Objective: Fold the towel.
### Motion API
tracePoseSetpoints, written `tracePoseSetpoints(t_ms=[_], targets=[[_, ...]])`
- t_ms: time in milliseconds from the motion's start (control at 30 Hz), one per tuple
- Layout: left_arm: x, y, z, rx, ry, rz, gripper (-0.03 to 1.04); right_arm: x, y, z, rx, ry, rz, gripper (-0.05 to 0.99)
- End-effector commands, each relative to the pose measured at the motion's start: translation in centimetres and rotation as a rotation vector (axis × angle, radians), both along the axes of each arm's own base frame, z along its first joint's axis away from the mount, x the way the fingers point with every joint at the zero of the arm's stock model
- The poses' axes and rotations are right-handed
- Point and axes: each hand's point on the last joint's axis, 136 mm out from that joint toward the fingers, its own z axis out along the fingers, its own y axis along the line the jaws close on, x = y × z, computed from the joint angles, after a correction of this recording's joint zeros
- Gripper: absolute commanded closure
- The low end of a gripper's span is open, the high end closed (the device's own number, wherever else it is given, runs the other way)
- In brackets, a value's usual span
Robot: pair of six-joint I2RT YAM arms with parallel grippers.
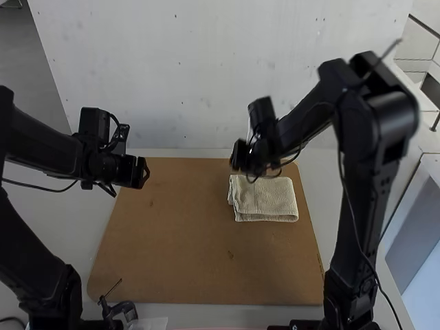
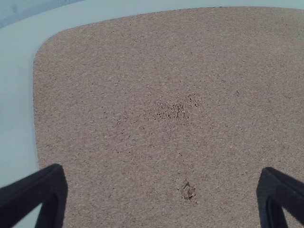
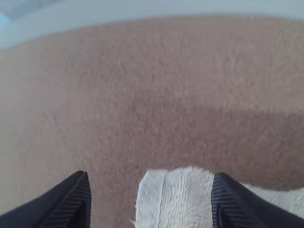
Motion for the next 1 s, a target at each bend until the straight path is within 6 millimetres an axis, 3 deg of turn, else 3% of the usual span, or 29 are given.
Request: tracePoseSetpoints(t_ms=[0,133,233,367,500,700,833,967], targets=[[0.1,0.0,1.8,-0.006,-0.058,0.003,0.13,3.9,-3.6,10.7,0.079,-0.239,-0.146,0.42],[0.4,0.3,5.2,-0.014,-0.152,0.020,0.13,5.5,-9.9,18.2,0.105,-0.403,-0.281,0.43],[0.7,0.4,6.6,-0.039,-0.184,0.050,0.13,5.3,-14.5,21.0,0.100,-0.474,-0.385,0.43],[0.2,0.5,8.6,-0.039,-0.234,0.069,0.13,2.7,-19.0,21.9,0.040,-0.560,-0.480,0.43],[-1.3,0.6,11.6,-0.047,-0.321,0.068,0.13,-2.1,-20.4,25.9,-0.038,-0.695,-0.482,0.43],[-3.5,1.9,13.2,-0.042,-0.407,0.108,0.13,-8.1,-21.9,25.1,-0.082,-0.807,-0.512,0.43],[-5.2,2.4,12.8,-0.025,-0.454,0.112,0.13,-9.7,-22.9,22.8,-0.253,-0.860,-0.490,0.42],[-6.4,2.4,12.6,-0.014,-0.495,0.104,0.13,-10.5,-23.7,20.3,-0.366,-0.887,-0.470,0.24]])
